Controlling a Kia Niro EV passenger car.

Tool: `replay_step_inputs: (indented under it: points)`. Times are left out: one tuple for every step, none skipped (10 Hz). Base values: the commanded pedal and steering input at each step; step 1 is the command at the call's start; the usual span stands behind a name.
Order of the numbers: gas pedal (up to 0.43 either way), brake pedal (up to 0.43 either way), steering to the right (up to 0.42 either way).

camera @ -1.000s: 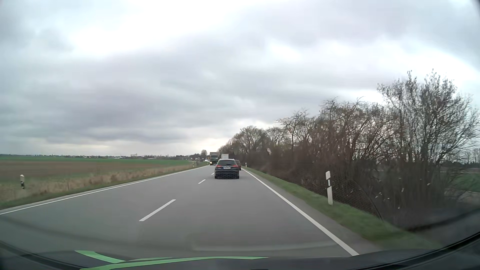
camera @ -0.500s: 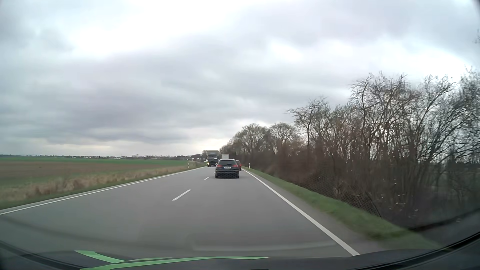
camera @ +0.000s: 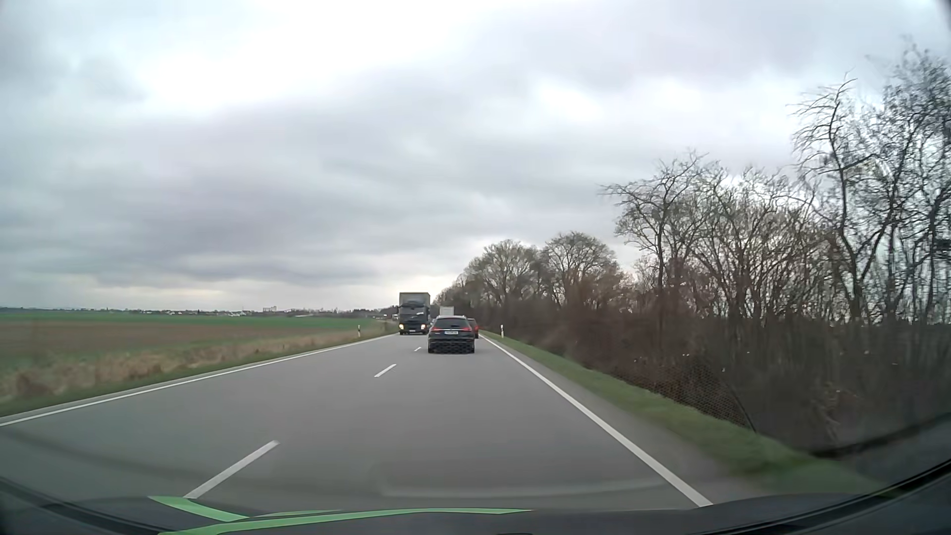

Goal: Follow the waypoints while adhering to traffic rules and regulations

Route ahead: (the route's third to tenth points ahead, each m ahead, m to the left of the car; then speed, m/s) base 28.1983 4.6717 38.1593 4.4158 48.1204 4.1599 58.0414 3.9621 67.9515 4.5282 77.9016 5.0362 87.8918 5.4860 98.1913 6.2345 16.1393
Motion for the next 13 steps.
replay_step_inputs:
  points:
    - [0.177, 0.0, -0.003]
    - [0.177, 0.0, -0.003]
    - [0.177, 0.0, -0.003]
    - [0.177, 0.0, -0.002]
    - [0.177, 0.0, -0.003]
    - [0.177, 0.0, -0.003]
    - [0.177, 0.0, -0.002]
    - [0.177, 0.0, -0.003]
    - [0.177, 0.0, -0.002]
    - [0.177, 0.0, -0.003]
    - [0.177, 0.0, -0.002]
    - [0.177, 0.0, -0.003]
    - [0.177, 0.0, -0.003]
